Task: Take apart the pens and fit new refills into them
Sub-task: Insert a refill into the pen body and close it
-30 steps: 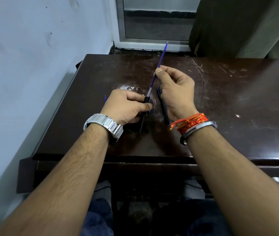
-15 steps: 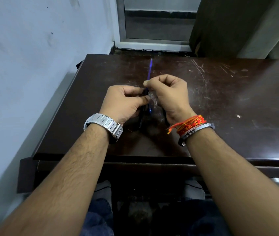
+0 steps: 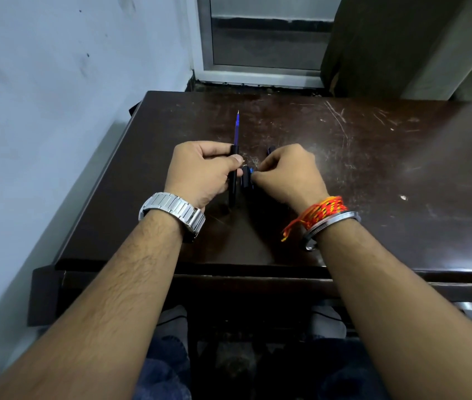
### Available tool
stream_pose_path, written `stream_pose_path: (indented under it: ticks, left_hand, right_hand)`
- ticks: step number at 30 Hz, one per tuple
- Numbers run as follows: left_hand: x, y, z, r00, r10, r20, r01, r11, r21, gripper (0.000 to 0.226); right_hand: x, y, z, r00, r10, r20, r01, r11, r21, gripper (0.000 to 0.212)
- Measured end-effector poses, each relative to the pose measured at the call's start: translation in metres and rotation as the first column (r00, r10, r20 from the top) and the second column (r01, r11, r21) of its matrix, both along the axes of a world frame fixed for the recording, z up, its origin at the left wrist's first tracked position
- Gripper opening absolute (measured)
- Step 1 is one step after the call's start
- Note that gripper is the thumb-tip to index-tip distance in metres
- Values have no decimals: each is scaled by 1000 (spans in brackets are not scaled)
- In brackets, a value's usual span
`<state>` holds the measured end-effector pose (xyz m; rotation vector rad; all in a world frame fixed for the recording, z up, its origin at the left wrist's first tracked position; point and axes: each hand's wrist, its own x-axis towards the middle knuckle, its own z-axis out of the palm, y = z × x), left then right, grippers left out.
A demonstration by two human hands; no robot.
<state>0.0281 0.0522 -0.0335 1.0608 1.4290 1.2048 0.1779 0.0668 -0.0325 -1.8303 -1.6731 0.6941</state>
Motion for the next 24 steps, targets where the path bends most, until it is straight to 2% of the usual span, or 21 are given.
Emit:
stream_pose_path:
  ticks: [7, 12, 21, 24]
  left_hand:
    - [0, 1, -1, 1000, -7, 6, 7, 1000, -8, 12]
    - [1, -1, -1, 1000, -19, -10, 19, 1000, -11, 11]
    - [2, -4, 1, 998, -41, -38, 40, 998, -46, 16]
    - [3, -4, 3, 998, -48, -50, 45, 997, -59, 13]
  right_hand:
    - [0, 1, 2, 998, -57, 25, 57, 998, 18, 13]
    - [-1, -1, 2, 991, -67, 114, 65, 998, 20, 20]
    - [-5, -5, 6, 993, -86, 80, 86, 996, 2, 23]
    - [-5, -4, 10, 987, -160, 10, 157, 975, 155, 25]
